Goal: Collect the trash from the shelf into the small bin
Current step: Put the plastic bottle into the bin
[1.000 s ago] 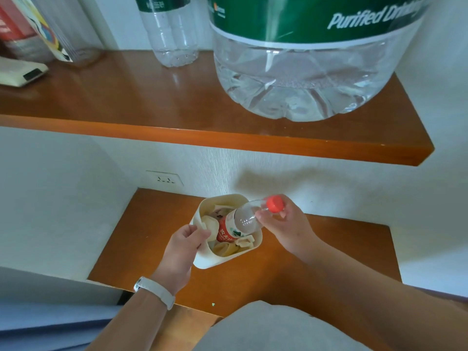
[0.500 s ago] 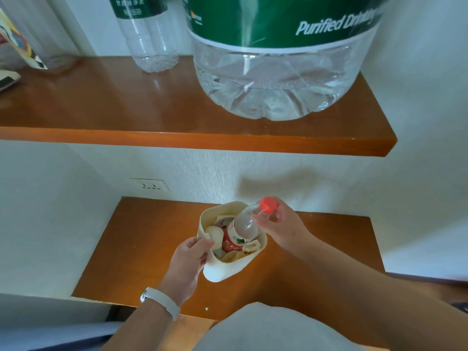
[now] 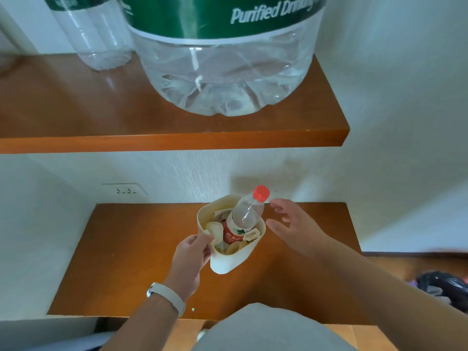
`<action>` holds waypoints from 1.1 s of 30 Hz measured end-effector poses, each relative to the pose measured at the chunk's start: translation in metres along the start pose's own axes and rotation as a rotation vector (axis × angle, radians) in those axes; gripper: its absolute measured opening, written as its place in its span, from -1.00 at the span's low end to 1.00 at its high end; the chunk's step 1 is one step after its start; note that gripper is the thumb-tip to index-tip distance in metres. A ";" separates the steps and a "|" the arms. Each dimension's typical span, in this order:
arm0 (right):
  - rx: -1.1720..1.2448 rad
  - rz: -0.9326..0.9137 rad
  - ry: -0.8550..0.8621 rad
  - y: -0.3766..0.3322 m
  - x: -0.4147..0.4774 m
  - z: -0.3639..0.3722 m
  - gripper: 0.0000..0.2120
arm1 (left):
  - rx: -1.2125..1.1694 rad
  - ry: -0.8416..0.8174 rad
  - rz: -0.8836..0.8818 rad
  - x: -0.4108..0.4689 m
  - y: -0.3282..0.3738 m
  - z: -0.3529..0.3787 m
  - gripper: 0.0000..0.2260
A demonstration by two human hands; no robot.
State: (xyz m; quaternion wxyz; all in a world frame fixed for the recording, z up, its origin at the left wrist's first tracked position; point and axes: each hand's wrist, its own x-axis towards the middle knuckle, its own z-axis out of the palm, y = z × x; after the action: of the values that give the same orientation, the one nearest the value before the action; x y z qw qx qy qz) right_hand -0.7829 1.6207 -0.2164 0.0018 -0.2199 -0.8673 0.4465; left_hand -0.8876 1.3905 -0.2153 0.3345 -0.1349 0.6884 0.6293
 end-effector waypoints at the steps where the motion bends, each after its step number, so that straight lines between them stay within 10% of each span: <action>1: -0.069 -0.003 0.011 0.007 -0.003 -0.005 -0.45 | 0.001 0.000 -0.003 0.001 -0.001 0.006 -0.87; 12: -0.651 -0.166 -0.064 0.068 -0.020 -0.047 -0.43 | -0.151 -0.011 -0.142 0.007 -0.018 0.097 -0.89; 33: 0.023 -0.040 -0.036 0.116 -0.004 -0.050 -0.23 | -0.234 -0.016 -0.266 0.016 -0.047 0.200 -0.83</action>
State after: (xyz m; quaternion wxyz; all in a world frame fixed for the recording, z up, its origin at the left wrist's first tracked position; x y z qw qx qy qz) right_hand -0.7250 1.7164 -0.2748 -0.0026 -0.1943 -0.8664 0.4601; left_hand -0.8128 1.5778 -0.2587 0.4023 -0.2579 0.5839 0.6562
